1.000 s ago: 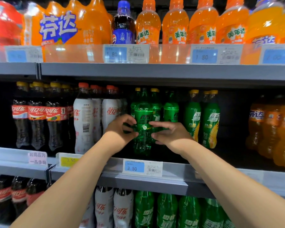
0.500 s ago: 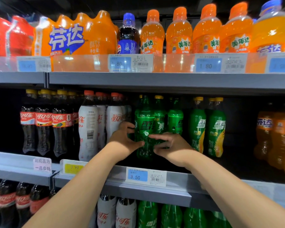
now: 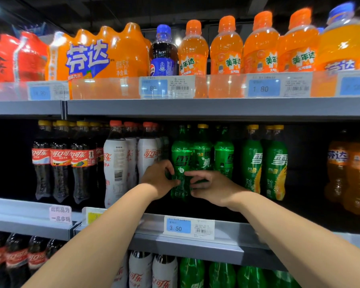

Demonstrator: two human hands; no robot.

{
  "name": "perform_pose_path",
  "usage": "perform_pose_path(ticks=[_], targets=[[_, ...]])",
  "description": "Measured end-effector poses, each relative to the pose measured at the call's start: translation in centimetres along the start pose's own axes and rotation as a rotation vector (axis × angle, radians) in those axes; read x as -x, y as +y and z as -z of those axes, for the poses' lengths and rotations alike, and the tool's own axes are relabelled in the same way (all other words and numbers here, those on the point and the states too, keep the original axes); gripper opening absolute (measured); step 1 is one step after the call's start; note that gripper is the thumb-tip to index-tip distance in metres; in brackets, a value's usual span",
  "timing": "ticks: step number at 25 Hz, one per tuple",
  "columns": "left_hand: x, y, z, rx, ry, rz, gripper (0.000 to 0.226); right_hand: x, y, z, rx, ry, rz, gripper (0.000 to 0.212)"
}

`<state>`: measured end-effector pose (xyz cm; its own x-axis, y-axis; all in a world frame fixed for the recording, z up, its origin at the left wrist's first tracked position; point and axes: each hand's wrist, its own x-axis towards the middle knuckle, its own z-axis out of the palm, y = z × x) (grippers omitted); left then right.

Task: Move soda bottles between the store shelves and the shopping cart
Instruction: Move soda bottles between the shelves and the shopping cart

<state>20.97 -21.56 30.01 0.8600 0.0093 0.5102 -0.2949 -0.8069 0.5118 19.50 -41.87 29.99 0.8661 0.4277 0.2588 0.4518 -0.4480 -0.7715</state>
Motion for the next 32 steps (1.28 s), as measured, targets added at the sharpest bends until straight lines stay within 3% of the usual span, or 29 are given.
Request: perform_pose_path(ticks=[11,17,20,24,28,32], targets=[[0.4,-0.8,-0.8,0.06,0.049,0.06,0.023,0.1,0.6,0.6,-0.125,0.171,0.073,0.04],[3.3,0.5,0.4,0.093,0.32,-0.178,0.024,1.4,-0.1,0.5,-0.039,0.222,0.15,0.04],[4.9,0.7,0.5,0.144,0.261,-0.205,0.028,2.5,-1.2,0.7,-0.017,0.288,0.193,0.04],[5.9,0.9,0.3,0.423,0.211,-0.281,0.05,6.3,-1.2,1.8,-0.012,0.405,0.34,0.043],[6.5,0.7,0.3,0.357,0.218,-0.343,0.062,8.9,0.7,2.2,-0.028,0.393,0.271,0.048],[7.1,1.0,0.3,0.3,0.258,-0.318,0.06,8.6,1.1,2.4,0.011,0.353,0.25,0.062]])
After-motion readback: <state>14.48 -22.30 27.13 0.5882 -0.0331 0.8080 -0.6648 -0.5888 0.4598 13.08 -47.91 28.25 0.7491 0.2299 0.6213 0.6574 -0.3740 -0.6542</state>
